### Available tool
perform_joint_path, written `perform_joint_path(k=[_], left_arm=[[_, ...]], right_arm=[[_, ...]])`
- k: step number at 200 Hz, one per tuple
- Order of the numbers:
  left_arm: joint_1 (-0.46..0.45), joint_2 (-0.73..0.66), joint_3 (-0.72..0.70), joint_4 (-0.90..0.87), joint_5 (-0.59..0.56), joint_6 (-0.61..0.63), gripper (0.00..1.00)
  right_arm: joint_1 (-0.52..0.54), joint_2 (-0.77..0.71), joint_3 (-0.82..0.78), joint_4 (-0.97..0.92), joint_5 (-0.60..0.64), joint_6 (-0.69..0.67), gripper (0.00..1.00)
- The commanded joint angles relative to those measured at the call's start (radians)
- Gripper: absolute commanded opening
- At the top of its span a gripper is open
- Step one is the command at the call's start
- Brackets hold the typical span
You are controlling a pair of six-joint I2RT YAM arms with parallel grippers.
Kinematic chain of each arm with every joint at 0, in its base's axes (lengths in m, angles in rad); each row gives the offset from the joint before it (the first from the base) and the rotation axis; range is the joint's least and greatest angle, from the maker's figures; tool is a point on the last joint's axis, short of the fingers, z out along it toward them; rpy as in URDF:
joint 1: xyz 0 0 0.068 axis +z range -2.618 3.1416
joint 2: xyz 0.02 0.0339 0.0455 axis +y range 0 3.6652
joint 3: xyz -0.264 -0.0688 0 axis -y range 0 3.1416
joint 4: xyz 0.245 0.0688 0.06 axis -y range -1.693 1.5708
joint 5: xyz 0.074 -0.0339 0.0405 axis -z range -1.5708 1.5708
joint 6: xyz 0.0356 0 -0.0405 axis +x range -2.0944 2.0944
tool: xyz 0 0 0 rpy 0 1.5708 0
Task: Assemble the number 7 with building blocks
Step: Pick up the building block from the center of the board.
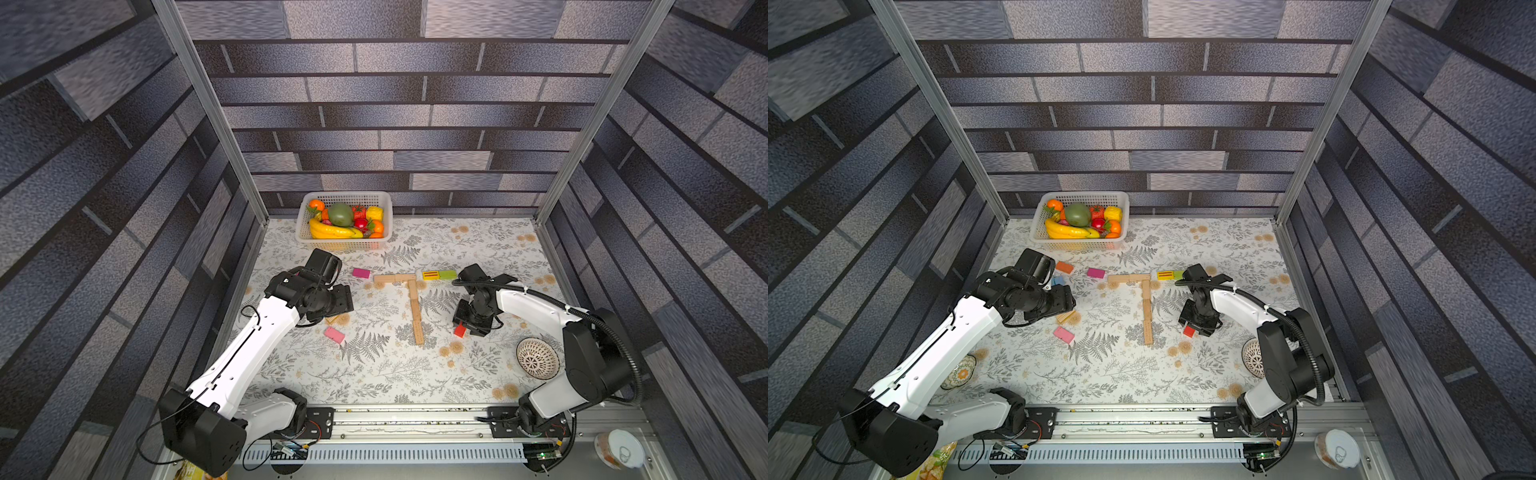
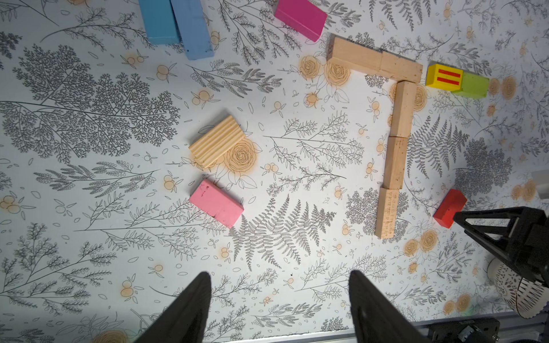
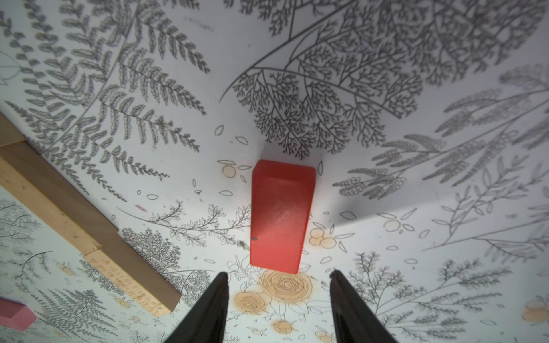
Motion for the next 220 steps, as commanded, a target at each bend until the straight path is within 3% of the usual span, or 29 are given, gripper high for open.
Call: perform_joint_path(k=[1, 44, 97, 166, 220], left_arm=[[0.016, -0.019, -0.008, -0.015, 0.024, 0.010, 0.75], [0.026, -0.022, -0.023, -0.011, 0.042, 0.014, 0.75], [0.037, -0.039, -0.058, 0.001, 0.062, 0.010, 0.75], [0.084, -0.102, -0.127, 0.002, 0.085, 0.007, 0.75], [0.106, -0.112, -0.129, -0.029, 0.096, 0.020, 0.75]], right_arm=[[0.016, 0.025, -0.024, 0.043, 0.043, 0.033, 0.55], [0.019, 0.046, -0.044, 0.072, 0.071, 0.022, 0.47], [0.017, 0.140, 0.040, 0.058, 0.059, -0.155, 0.33], [-0.097, 0.280, 0.353, -0.127, 0.032, -0.487, 0.31], [-0.113, 0.430, 0.520, -0.255, 0.047, -0.605, 0.31]])
